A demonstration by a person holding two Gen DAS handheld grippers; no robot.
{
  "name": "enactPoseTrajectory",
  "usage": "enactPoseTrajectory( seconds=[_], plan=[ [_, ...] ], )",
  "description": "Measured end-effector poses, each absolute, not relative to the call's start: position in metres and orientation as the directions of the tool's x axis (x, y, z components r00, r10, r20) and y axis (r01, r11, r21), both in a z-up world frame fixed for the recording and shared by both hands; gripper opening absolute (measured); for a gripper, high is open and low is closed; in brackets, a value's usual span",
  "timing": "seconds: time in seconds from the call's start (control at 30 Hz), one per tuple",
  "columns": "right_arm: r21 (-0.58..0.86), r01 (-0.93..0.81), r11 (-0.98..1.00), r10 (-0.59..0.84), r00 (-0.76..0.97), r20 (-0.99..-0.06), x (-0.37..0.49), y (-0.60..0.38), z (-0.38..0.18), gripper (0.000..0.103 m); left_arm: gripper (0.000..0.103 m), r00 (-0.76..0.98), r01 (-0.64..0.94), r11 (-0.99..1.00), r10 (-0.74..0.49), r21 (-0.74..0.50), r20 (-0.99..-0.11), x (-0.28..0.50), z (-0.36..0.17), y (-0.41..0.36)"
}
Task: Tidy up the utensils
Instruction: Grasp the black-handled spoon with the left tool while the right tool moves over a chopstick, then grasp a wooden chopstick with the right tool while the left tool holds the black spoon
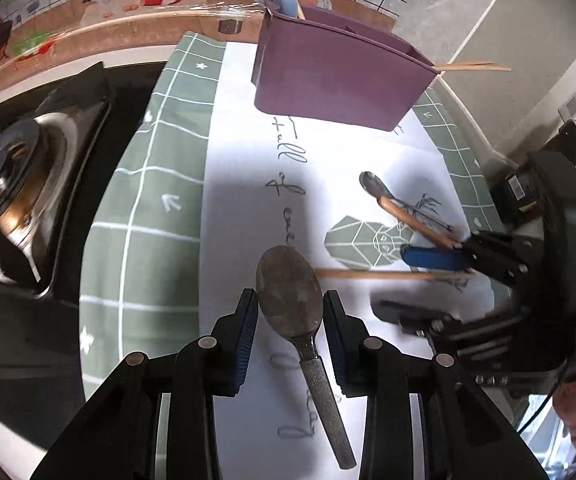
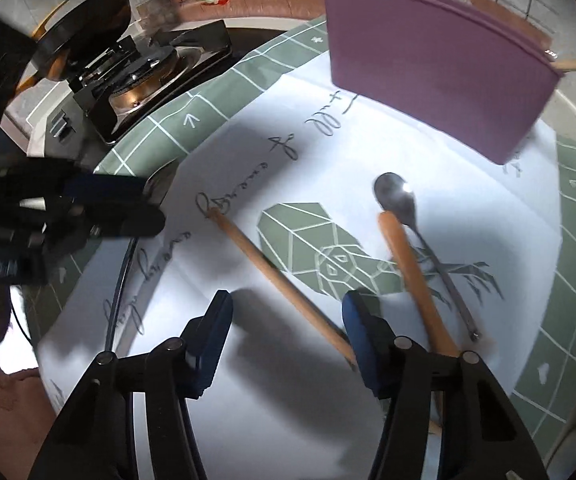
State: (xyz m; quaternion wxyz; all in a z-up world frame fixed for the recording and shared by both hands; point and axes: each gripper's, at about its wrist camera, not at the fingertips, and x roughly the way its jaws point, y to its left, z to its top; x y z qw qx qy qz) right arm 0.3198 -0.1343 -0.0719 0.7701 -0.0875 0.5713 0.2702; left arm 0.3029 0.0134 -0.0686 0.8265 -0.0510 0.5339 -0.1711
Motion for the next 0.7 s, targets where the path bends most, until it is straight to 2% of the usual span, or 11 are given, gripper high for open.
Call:
enactPoseTrajectory(
  seconds=[0.03,0.07,0.17,0.33,0.57,0.7],
  plan=[
    [0.176,-0.513,0.84,0.313,0.195,-0.93,0.319,-0.133,-0.071,0.042,0.035,0.381,0.229,0.938,-0.331,-0.259,-0.863,0.298,-0.066,0.014],
    [0.189,-0.515,0.836,0.319,0.175,-0.932,0.318,-0.131,-0.071,0.025,0.035,0.389,0.229,0.94,-0.326,-0.253,-0.861,0.295,-0.063,0.013],
    [0.183,-0.508,0.841,0.307,0.171,-0.936,0.31,-0.13,-0.068,0.011,0.035,0.4,0.238,0.942,-0.317,-0.236,-0.86,0.289,-0.06,0.015],
    [0.189,-0.422,0.887,0.291,0.191,-0.937,0.299,-0.153,-0.064,0.007,0.035,0.399,0.272,0.934,-0.33,-0.233,-0.856,0.288,-0.059,0.012],
    [0.337,-0.281,0.899,0.387,0.147,-0.91,0.284,-0.188,-0.063,0.007,0.035,0.386,0.299,0.925,-0.342,-0.235,-0.856,0.287,-0.063,0.003],
    [0.339,-0.288,0.896,0.397,0.174,-0.901,0.281,-0.185,-0.058,0.012,0.035,0.373,0.306,0.923,-0.34,-0.232,-0.863,0.286,-0.066,0.0]
  ],
)
